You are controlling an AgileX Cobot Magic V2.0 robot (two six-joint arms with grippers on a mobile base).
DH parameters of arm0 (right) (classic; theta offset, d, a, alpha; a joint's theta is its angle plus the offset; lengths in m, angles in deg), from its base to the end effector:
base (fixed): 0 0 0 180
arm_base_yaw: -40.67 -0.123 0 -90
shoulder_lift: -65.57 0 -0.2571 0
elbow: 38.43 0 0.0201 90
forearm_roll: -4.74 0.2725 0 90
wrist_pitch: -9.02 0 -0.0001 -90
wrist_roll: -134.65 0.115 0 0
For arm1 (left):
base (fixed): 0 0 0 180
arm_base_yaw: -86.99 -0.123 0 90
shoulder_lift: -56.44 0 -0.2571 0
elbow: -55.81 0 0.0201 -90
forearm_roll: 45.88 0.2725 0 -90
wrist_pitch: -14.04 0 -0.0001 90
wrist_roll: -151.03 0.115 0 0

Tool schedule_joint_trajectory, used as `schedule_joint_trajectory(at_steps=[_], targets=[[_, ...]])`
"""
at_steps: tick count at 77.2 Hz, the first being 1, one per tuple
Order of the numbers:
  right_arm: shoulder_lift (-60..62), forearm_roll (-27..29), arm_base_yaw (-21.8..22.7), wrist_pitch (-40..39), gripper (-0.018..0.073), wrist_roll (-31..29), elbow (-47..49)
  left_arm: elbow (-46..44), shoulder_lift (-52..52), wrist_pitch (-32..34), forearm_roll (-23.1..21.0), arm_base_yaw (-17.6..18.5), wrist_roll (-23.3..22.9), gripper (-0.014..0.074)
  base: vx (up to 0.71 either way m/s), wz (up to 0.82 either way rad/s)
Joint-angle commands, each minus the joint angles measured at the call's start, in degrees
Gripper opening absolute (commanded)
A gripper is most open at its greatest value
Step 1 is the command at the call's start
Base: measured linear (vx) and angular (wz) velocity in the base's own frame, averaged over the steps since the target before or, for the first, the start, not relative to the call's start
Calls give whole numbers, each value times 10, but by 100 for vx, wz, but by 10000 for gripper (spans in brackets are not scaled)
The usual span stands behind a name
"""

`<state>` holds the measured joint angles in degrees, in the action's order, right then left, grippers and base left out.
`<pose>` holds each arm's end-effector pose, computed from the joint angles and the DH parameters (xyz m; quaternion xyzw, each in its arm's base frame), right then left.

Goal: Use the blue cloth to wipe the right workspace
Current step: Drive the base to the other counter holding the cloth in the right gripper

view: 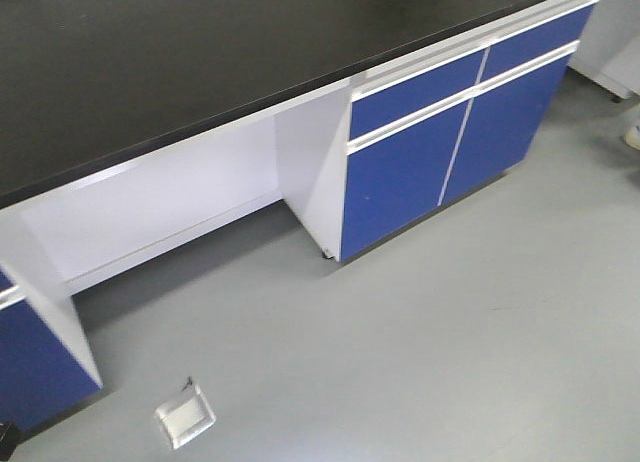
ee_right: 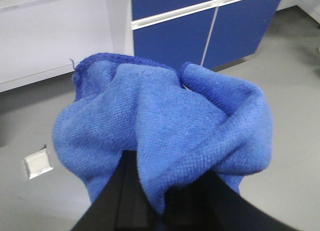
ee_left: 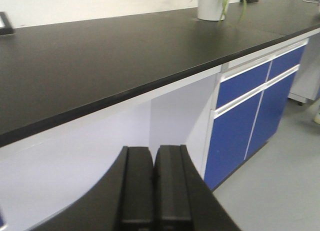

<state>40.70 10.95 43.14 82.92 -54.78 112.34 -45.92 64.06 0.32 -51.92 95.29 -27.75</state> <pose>0.0663 0.0091 0.3368 -0.0638 0.8953 0.0077 0.4409 0.1271 -0.0215 0.1775 0.0324 0.7627 -0.0823 0.6406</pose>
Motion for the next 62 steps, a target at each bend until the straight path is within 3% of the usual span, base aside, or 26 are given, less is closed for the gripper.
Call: schedule_joint_trajectory(at_steps=[1,34,62], targets=[[-9,2,0,-1,-4,-1,15,-14,0,45,-3,3,1,-6,25,-38],[-9,2,0,-1,-4,-1,15,-14,0,45,-3,3,1,-6,24,-19],[-9,3,0,-1,-4,-1,15,-14,0,45,-3,3,1,-6,24,33]])
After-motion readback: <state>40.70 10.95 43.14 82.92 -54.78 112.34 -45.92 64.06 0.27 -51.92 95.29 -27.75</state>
